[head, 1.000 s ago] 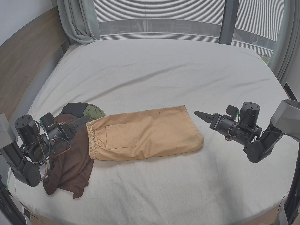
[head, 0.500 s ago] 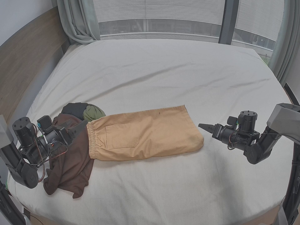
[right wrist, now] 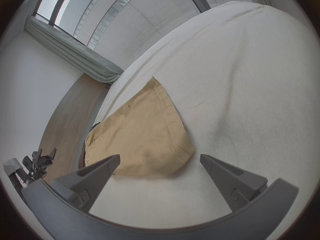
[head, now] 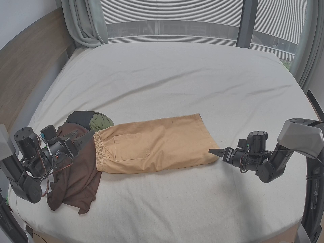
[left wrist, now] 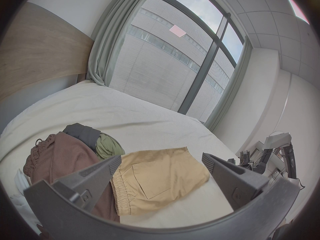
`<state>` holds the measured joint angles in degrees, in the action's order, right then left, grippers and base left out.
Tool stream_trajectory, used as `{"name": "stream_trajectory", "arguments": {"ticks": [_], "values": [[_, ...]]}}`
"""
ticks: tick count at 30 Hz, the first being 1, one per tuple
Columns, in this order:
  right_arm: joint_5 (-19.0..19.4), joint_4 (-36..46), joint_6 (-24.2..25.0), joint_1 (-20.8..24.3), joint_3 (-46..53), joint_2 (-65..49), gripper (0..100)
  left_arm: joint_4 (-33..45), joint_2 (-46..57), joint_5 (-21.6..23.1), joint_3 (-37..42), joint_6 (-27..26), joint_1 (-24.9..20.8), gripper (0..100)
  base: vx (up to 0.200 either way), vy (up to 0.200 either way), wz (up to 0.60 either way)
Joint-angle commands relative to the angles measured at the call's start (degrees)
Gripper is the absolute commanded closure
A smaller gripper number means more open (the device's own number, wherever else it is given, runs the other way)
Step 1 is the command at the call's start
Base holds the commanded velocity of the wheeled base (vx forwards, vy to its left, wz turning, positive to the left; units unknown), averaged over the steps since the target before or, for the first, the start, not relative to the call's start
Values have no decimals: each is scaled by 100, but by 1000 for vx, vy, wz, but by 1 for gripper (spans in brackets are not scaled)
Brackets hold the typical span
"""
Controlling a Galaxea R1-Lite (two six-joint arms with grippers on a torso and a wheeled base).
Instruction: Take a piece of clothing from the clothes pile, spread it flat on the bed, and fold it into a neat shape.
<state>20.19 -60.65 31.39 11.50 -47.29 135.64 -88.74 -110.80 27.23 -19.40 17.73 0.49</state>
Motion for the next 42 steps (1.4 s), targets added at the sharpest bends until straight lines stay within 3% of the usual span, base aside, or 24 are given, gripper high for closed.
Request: {"name": "stream_trajectory", "arguments": {"ticks": [1, 19, 25, 30, 42], "values": [[-6, -35, 7, 98, -53, 270, 0, 5, -38, 10, -12, 3, 22, 0, 0, 0, 0], [-217, -52, 306, 661, -923, 1157, 0, -3, -108, 36, -47, 47, 101, 0, 0, 0, 0], [-252, -70, 693, 837, -1274, 1359, 0, -3, -126, 45, -47, 47, 101, 0, 0, 0, 0], [-437, -61, 728, 977, -1687, 1562, 0, -3, -126, 45, -47, 47, 101, 0, 0, 0, 0], [-463, -88, 878, 1065, -1951, 1605, 0, -3, -126, 45, -47, 47, 101, 0, 0, 0, 0]]}}
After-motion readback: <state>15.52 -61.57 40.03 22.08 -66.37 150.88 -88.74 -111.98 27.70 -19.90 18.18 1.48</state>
